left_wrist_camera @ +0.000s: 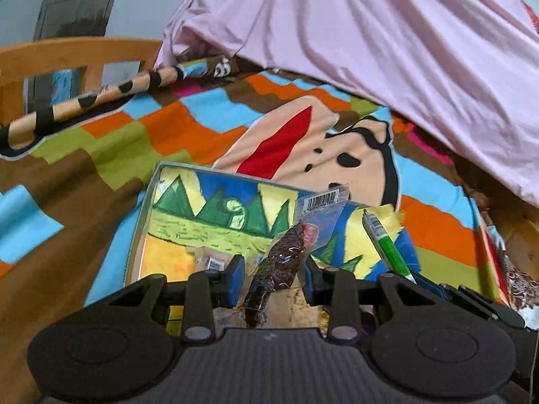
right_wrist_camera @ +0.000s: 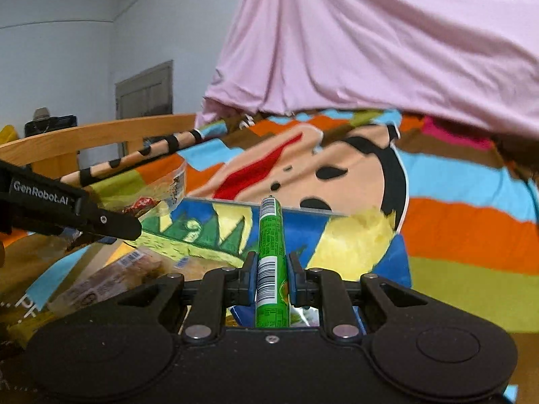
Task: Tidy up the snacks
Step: 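Carry both held snacks into the dinosaur tray and open both tools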
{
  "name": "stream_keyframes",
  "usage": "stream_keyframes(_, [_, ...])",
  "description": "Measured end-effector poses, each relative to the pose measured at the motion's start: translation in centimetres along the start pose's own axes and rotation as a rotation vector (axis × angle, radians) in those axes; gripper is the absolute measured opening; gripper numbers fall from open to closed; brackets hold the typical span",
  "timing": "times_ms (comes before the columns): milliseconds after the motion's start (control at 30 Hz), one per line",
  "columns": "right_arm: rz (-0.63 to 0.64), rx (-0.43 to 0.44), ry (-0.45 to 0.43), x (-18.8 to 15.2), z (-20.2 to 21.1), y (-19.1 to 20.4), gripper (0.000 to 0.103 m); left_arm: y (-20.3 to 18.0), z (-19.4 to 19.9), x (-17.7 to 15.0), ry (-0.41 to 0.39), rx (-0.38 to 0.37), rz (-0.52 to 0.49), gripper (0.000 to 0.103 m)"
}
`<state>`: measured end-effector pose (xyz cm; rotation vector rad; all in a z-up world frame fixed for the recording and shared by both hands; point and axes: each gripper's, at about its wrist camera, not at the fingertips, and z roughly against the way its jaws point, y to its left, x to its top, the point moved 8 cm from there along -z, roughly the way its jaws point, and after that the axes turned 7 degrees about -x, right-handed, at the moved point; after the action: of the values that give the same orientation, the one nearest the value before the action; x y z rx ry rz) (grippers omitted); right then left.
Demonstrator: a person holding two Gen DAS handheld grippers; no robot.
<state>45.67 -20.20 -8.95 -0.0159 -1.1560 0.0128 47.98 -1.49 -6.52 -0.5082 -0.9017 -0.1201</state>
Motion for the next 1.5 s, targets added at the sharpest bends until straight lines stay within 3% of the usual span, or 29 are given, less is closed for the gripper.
stream_keyframes(600, [0.011, -0.012, 0.130, -3.7, -2.8, 0.7, 0.019, -0.4, -2.8, -2.4, 0.045, 0.060, -0.108, 0.039])
stream_keyframes(767, [0.005, -0.010, 0.150, -3.7, -3.1, 0.6, 0.027, -0.9, -3.2, -2.6, 0.053, 0.070, -0.136, 0.041])
stream_keyframes(833, [0.013, -0.009, 0.143, -3.3, -3.0, 0.6, 0.032, -0.9, -3.2, -2.6, 0.055, 0.060, -0.125, 0.046])
stream_keyframes(1000, [0.024, -0.013, 0.111, -2.2, -1.6, 0.3, 0.041, -0.9, -2.2, -2.5, 0.046, 0.006, -0.075, 0.074])
stream_keyframes(1167, [0.008, -0.030, 0.064, -0.8, 0.3, -0.5, 0.058, -1.0, -0.4, -1.8, 0.006, -0.007, -0.051, 0.079])
stream_keyframes(1500, [-0.036, -0.042, -0.079, 3.0, 5.6, -1.6, 0.078, -2.5, 5.4, 0.0, -0.147, -0.001, -0.086, 0.098])
